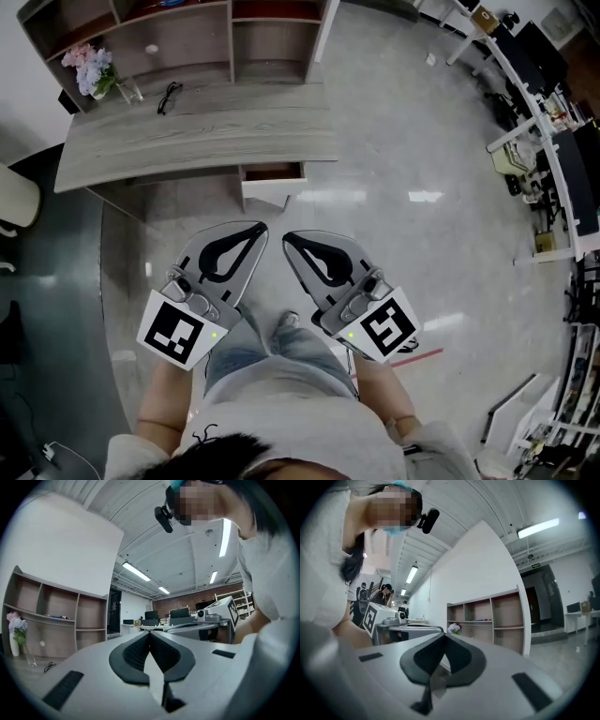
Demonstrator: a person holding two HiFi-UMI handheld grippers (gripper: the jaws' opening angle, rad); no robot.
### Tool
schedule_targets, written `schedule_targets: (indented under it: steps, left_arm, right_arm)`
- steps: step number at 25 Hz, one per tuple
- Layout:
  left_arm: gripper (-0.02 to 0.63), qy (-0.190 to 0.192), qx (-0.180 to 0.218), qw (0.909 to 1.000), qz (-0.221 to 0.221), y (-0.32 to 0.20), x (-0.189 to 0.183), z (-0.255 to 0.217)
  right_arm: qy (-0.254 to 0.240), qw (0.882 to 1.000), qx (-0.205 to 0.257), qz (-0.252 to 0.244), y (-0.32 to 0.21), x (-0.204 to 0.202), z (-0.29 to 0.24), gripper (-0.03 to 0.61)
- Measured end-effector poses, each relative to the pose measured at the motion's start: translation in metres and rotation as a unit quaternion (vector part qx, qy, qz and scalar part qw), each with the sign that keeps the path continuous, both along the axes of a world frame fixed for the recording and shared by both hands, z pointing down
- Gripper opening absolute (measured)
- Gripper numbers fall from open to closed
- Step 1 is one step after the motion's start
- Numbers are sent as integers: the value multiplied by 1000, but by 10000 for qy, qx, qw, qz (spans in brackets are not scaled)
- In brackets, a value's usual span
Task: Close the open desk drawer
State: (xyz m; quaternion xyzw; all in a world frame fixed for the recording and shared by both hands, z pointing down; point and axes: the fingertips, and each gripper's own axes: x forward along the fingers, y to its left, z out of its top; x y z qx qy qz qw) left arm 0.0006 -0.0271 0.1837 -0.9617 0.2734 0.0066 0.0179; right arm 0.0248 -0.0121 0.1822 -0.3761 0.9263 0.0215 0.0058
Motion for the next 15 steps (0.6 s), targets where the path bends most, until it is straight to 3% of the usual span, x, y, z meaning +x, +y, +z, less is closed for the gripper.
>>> schedule_targets:
  steps: [15]
  left_arm:
    - [10, -114, -39, 9931, 1169, -74, -23, 7]
  right_arm:
    - [-193, 9933, 51, 1140, -75, -28, -2, 9]
